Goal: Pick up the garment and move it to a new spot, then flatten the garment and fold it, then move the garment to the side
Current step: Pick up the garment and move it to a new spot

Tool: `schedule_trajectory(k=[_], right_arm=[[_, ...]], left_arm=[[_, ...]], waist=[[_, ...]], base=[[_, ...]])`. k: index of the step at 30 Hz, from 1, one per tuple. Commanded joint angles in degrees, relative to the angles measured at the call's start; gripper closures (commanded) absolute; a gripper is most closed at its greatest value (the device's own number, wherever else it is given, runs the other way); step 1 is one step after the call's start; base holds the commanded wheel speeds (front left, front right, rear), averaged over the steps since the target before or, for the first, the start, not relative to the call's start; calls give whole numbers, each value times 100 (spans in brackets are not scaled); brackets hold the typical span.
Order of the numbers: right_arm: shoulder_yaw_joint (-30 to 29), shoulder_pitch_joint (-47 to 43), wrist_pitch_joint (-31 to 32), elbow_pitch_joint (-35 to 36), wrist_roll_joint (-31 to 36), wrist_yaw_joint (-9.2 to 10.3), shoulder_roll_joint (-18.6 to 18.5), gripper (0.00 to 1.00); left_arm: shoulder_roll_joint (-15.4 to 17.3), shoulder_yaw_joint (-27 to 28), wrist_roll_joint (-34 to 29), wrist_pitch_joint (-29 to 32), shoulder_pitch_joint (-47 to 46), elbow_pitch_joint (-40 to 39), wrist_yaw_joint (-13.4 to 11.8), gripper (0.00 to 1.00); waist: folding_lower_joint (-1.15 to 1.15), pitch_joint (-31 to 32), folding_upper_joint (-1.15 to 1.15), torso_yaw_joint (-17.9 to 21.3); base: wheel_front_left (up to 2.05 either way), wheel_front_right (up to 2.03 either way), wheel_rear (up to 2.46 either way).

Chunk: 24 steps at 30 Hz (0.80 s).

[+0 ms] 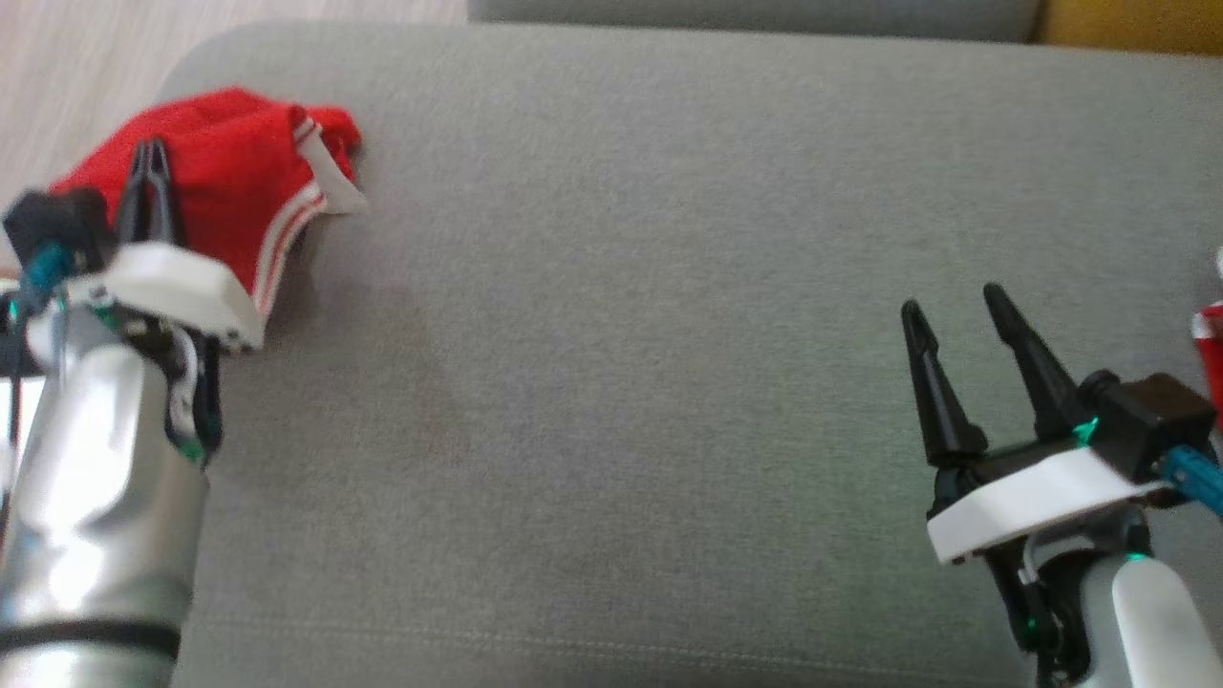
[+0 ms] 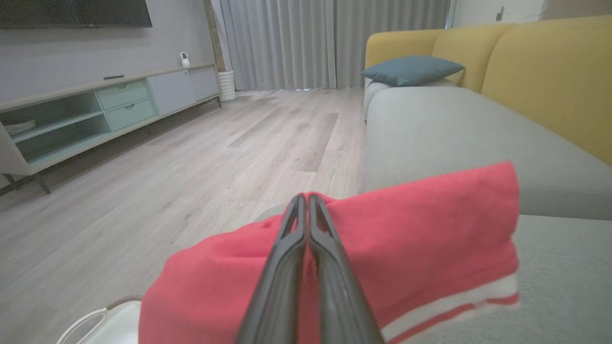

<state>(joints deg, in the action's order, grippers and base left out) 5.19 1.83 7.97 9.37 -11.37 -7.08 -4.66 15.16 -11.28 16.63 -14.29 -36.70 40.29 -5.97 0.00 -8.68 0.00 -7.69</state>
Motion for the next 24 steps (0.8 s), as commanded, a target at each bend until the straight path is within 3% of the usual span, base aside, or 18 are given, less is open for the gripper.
schedule_trajectory(k=[1, 6, 11, 16, 24], right_arm=[[129, 70, -52, 182, -39, -41, 21, 0], [129, -4, -39, 185, -37, -41, 62, 0], [157, 33, -50, 207, -37, -41, 79, 0], [208, 139, -124, 168, -89, -41, 99, 0], [237, 306, -348, 42, -206, -41, 137, 0]], left_arm=[[301, 193, -43, -38, 7, -461, -76, 100], [252, 54, -135, 400, 1070, -2241, -445, 100], [84, -335, -181, 928, 1713, -3497, -515, 100], [-258, -924, -184, 1218, 1754, -3797, -311, 100], [-876, -1855, -358, 1246, 1022, -3459, 161, 100]], waist=[[0, 155, 0, 156], [0, 221, 0, 388], [0, 114, 0, 763], [0, -91, 0, 1304], [0, -542, 0, 2236]], base=[[0, 0, 0], [0, 0, 0], [0, 0, 0], [0, 0, 0], [0, 0, 0]])
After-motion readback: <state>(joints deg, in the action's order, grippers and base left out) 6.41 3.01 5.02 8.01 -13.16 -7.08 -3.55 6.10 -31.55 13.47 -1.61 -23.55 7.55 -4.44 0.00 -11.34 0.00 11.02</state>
